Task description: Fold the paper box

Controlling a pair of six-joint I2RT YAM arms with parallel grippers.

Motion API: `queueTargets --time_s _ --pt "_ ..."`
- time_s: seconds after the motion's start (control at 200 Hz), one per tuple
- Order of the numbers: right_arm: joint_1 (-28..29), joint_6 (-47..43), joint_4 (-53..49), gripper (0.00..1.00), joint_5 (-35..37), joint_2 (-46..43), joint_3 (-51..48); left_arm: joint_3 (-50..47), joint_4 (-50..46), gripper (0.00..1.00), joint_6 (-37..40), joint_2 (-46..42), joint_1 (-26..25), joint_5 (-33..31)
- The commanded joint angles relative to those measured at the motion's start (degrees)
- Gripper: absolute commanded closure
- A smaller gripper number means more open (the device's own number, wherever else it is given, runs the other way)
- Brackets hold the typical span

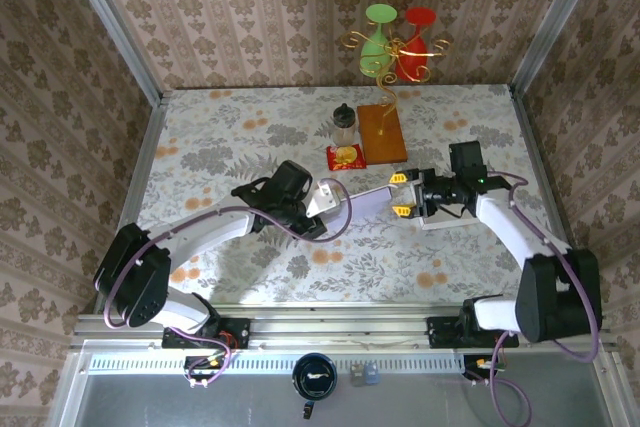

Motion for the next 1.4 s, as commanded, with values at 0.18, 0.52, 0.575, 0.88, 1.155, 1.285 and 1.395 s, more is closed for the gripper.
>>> queueTargets --time_s 0.18,0.52,0.575,0.88,1.155,1.285,1.395 --pt "10.0 -6.4 -4.7 0.49 31.5 -20.6 -4.9 1.1 -2.6 0.52 -3.8 -0.1 1.9 3.8" --pt "25.9 -3.0 9.6 0.49 41.4 -12.3 -5.3 3.1 -4.0 0.5 -3.6 1.3 3.4 5.5" --pt "26.3 -3.5 9.9 0.5 40.9 -10.0 -4.2 3.4 -4.1 0.51 -3.6 1.5 3.4 5.6" --pt "27.0 -3.3 13.7 0.52 41.1 -3.7 -2.5 4.8 -4.6 0.5 -3.1 2.7 3.4 5.8" --pt "27.0 -1.9 14.7 0.59 40.7 0.0 -3.3 6.3 -4.8 0.49 -2.7 3.6 3.4 5.8" --pt "27.0 -1.0 12.3 0.63 41.2 0.9 -2.9 7.0 -4.8 0.49 -2.3 3.8 3.2 5.7" --pt "27.1 -0.3 10.4 0.66 41.2 1.5 -2.7 7.5 -5.2 0.48 -1.9 4.2 2.7 5.3"
